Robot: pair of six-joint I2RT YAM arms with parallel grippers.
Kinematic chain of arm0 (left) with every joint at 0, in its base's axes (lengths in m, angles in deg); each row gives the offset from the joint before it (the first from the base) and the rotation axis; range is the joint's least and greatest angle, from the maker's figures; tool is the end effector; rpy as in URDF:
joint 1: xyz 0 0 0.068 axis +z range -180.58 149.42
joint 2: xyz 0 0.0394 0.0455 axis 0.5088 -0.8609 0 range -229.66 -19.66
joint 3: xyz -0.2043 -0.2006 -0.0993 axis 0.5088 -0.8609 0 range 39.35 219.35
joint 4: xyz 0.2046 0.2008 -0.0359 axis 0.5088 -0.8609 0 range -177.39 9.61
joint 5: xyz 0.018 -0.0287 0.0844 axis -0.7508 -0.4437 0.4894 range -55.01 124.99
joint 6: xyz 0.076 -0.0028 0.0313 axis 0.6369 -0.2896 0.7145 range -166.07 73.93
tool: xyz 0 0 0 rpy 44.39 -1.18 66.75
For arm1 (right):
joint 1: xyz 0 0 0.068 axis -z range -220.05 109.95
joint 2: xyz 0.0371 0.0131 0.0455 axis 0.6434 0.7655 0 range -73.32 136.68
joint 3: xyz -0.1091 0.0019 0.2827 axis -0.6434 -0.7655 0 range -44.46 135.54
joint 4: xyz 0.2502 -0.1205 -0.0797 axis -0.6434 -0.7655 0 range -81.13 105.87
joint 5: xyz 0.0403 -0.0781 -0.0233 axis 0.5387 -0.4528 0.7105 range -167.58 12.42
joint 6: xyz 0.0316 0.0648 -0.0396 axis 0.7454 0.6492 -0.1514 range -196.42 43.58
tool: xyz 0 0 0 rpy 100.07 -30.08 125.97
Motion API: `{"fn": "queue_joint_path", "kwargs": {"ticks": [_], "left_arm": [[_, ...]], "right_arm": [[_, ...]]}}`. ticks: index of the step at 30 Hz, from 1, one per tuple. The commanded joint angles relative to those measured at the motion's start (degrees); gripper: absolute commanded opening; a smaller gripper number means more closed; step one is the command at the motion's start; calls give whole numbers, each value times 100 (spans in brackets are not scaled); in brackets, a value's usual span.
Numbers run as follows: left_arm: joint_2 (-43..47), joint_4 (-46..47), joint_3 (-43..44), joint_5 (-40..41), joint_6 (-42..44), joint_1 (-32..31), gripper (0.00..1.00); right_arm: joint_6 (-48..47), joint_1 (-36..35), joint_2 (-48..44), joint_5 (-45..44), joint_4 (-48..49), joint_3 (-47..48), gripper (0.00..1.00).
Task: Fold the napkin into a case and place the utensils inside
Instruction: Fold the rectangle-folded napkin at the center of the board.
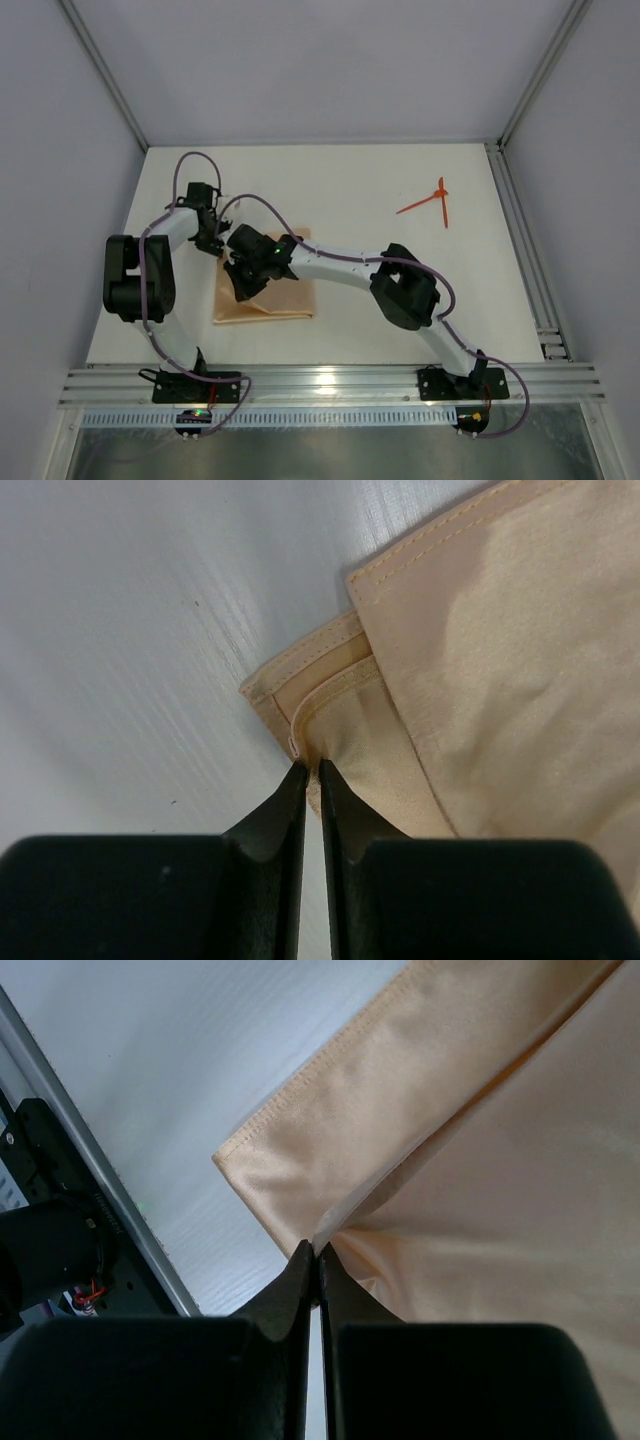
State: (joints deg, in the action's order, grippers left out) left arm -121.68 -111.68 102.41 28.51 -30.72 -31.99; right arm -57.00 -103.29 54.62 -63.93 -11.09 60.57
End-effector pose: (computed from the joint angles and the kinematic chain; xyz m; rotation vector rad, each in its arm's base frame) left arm 0.3811 -0.0174 0.1398 0.4328 2.7507 -0.0976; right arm 0.2415 0.5165 0.1851 -1.0891 2.3993 0.8716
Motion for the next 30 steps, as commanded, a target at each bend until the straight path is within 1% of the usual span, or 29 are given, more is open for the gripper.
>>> {"fn": "queue_joint_path", "kwargs": {"ticks": [1, 4, 9, 25, 27, 28, 30], "left_arm": [[-205, 158, -242, -284, -129, -17, 10], [-213, 167, -234, -292, -129, -8, 9], [-231, 176, -225, -301, -129, -8, 9], [-196, 158, -225, -275, -138, -9, 9], [-161, 114, -181, -109, -103, 0, 11], [-74, 88, -163, -38, -85, 18, 15], [58, -35, -85, 24, 2, 114, 20]], "right_arm": [[44, -83, 135, 358, 332, 263, 3], [71, -170, 258, 428, 358, 351, 3], [308, -215, 424, 621, 665, 456, 3], [826, -215, 732, 612, 991, 580, 3], [870, -206, 759, 595, 1000, 562, 3], [897, -206, 759, 569, 1000, 536, 3], [1010, -127, 733, 542, 1008, 475, 3]]}}
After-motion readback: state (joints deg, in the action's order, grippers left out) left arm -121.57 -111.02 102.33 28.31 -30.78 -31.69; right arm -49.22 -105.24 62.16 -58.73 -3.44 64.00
